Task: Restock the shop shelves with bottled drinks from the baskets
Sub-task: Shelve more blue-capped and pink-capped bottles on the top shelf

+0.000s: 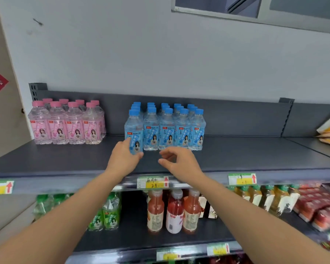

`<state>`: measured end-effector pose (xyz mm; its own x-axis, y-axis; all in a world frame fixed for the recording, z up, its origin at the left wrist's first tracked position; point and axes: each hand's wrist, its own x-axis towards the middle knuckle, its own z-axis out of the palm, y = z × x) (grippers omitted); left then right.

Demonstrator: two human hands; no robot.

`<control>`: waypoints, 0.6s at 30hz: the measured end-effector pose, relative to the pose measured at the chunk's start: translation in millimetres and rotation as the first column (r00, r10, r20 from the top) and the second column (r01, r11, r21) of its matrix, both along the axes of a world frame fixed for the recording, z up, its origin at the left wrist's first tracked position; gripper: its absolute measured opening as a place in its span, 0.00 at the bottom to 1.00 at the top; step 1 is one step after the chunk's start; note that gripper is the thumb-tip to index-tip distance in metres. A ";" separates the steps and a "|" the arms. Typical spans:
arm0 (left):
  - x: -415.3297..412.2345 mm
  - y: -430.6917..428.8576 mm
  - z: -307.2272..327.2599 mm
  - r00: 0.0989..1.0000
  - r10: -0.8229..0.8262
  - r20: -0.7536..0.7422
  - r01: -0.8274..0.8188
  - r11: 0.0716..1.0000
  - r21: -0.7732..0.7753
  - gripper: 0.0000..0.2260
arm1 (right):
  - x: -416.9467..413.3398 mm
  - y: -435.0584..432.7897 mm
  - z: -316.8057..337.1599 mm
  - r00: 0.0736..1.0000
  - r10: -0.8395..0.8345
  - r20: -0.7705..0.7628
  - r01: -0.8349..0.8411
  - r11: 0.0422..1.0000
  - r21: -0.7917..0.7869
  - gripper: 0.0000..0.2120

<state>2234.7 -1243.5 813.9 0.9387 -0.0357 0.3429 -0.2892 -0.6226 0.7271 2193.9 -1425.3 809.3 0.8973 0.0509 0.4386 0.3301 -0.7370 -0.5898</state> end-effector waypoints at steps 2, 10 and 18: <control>-24.0 -13.9 -8.1 0.999 0.033 0.036 -0.034 0.998 0.043 0.24 | -24.2 -14.9 -11.2 1.000 -0.006 0.009 0.006 0.998 -0.061 0.11; -122.8 -73.6 -58.9 0.988 -0.141 0.063 0.118 0.952 0.283 0.13 | -116.8 -83.6 -65.4 0.982 -0.093 -0.166 0.049 0.966 -0.253 0.09; -172.3 -126.3 -133.7 0.940 -0.316 -0.130 0.338 0.803 0.491 0.10 | -186.1 -153.3 -116.1 0.864 -0.286 -0.414 0.125 0.919 -0.374 0.11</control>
